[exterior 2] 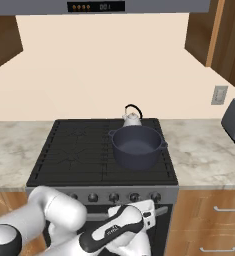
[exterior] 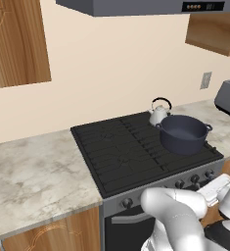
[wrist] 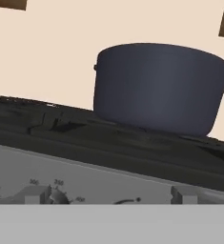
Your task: Pick the kettle from the cabinet and place it on a stove burner. Then pick the pot from the counter and place it on another stove burner. Finally, turn both burners on.
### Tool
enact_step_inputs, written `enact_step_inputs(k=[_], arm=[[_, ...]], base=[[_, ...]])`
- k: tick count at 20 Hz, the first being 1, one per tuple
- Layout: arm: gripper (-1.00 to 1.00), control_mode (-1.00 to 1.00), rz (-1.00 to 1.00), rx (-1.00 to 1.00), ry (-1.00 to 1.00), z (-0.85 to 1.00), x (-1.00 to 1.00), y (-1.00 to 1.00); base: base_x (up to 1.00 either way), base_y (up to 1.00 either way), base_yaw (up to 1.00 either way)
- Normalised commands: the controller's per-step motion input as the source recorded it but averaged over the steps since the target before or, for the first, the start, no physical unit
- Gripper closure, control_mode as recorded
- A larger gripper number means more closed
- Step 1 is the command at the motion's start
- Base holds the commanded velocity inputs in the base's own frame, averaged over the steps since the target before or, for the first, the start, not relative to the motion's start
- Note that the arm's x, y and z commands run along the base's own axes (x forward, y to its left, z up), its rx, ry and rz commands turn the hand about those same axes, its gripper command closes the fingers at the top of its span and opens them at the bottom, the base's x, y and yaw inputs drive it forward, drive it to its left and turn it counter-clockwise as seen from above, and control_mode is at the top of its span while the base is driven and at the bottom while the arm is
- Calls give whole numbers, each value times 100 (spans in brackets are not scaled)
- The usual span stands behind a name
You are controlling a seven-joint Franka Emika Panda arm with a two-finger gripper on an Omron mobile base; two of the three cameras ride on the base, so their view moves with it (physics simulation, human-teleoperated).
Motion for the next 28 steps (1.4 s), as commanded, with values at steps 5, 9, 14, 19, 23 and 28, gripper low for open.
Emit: enact_step_inputs(k=[5,9,14,19,23,28], arm=[[-100,-100,0,3,0,-16,9,-11],[-100,-100,0,3,0,-22,0,-11],[-100,-100,0,3,0,-19,1,-2],[-100,-100,0,3,0,-11,8,0],[-100,-100,0,5,0,-7,16,0],[-100,-100,0,4,0,-4,19,0]], base=[[0,0,0],[0,0,0],[0,0,0],[0,0,0],[0,0,0],[0,0,0]])
